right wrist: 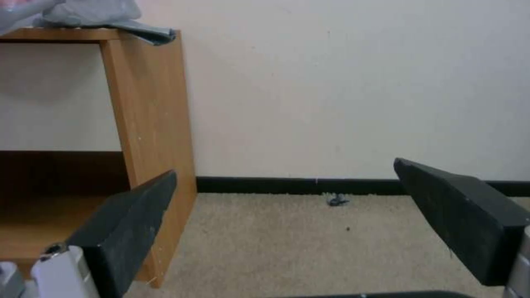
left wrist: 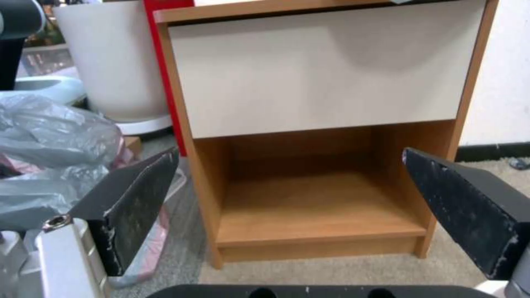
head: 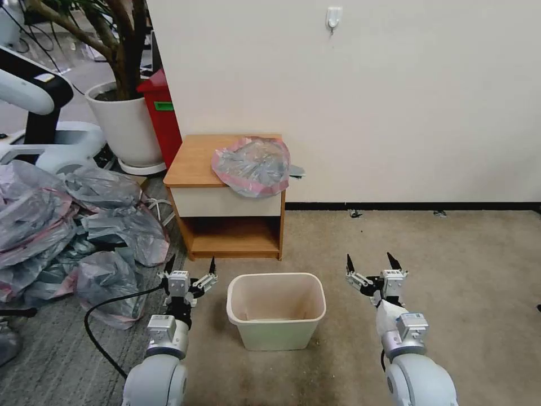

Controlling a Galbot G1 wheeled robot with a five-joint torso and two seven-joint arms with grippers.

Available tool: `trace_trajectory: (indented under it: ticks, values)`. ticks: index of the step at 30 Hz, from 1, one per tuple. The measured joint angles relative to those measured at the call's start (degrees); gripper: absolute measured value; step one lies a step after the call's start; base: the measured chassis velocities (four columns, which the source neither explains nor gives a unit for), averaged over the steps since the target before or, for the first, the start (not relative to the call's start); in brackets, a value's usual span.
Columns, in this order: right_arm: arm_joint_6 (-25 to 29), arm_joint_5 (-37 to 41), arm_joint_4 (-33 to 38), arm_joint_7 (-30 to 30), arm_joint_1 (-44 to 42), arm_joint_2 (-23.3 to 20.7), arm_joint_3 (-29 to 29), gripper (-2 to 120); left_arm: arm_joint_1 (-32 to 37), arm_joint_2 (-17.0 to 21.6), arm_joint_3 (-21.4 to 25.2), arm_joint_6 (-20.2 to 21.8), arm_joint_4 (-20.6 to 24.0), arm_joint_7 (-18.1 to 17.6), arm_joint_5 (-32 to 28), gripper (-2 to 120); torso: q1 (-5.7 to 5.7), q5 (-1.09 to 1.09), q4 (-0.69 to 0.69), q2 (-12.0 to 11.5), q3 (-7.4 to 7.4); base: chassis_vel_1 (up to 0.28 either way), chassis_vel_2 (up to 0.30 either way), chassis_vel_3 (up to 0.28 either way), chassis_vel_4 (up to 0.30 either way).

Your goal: Pick up the garbage bag from the table and place it over the trash can.

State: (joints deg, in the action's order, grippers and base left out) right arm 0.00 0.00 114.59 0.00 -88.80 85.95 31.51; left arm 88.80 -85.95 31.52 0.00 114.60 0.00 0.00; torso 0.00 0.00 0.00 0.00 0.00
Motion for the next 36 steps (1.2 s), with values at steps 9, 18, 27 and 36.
trace_trajectory:
  ticks: [9, 18, 27, 36]
  values:
    - [0.00, 0.00, 0.00, 0.00, 0.00, 0.00, 0.00, 100, 0.00, 0.00, 0.00, 0.00, 0.00, 0.00, 0.00, 100, 0.00, 0.00, 0.00, 0.00, 0.00, 0.000, 0.000, 0.000, 0.000]
    - [0.00, 0.00, 0.00, 0.00, 0.00, 0.00, 0.00, 100, 0.00, 0.00, 0.00, 0.00, 0.00, 0.00, 0.00, 100, 0.00, 0.00, 0.00, 0.00, 0.00, 0.000, 0.000, 0.000, 0.000]
    - [0.00, 0.00, 0.00, 0.00, 0.00, 0.00, 0.00, 100, 0.00, 0.00, 0.00, 0.00, 0.00, 0.00, 0.00, 100, 0.00, 0.00, 0.00, 0.00, 0.00, 0.000, 0.000, 0.000, 0.000]
    - [0.00, 0.00, 0.00, 0.00, 0.00, 0.00, 0.00, 100, 0.00, 0.00, 0.00, 0.00, 0.00, 0.00, 0.00, 100, 0.00, 0.00, 0.00, 0.00, 0.00, 0.000, 0.000, 0.000, 0.000]
